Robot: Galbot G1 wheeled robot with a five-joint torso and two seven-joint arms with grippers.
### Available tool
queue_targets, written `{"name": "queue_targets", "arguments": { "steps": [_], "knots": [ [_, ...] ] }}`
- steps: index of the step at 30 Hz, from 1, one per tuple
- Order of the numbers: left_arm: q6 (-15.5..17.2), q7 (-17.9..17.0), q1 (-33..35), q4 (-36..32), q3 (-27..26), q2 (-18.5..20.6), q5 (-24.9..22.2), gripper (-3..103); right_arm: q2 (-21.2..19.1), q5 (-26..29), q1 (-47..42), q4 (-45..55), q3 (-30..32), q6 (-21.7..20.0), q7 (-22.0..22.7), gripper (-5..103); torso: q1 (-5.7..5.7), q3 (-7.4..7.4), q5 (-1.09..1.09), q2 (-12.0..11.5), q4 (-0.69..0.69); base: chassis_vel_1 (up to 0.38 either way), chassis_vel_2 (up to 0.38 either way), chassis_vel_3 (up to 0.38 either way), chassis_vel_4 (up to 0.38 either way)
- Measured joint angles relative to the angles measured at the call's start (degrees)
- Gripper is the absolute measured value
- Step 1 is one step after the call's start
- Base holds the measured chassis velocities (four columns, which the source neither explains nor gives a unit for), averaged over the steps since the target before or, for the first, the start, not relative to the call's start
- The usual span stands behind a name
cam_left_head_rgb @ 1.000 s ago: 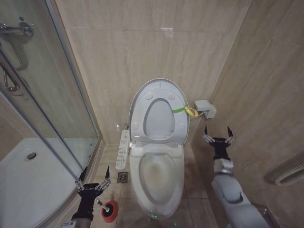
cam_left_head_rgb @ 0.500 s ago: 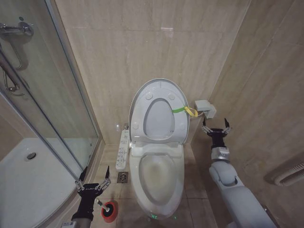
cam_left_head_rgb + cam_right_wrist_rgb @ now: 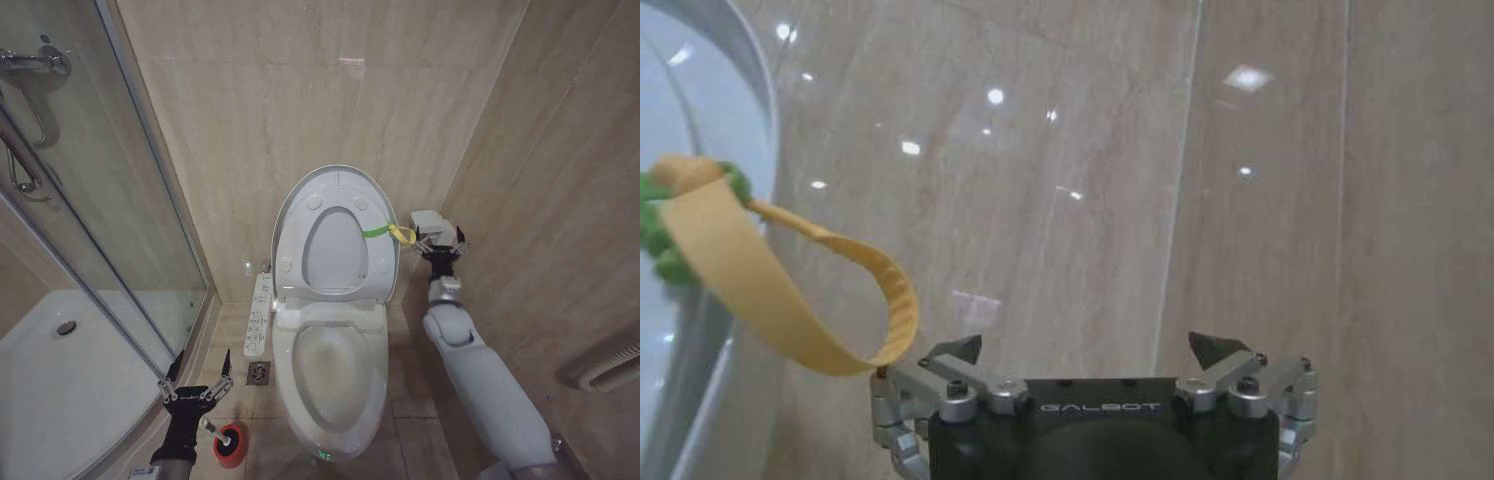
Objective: Open the toilet lid, clean the toilet bowl with a toilet brush, close the toilet lid, and flush.
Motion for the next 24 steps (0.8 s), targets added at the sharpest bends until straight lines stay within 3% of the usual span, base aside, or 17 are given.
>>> {"name": "queue_targets", "arguments": {
  "steps": [24],
  "knots": [
    [0.0,0.0,0.0,0.0,0.0,0.0,0.0,94,1.8,-1.8,12.6,-11.3,-2.7,2.0,-1.5,100,0.00,0.00,0.00,0.0,0.00,0.000,0.000,0.000,0.000]
  ]
}}
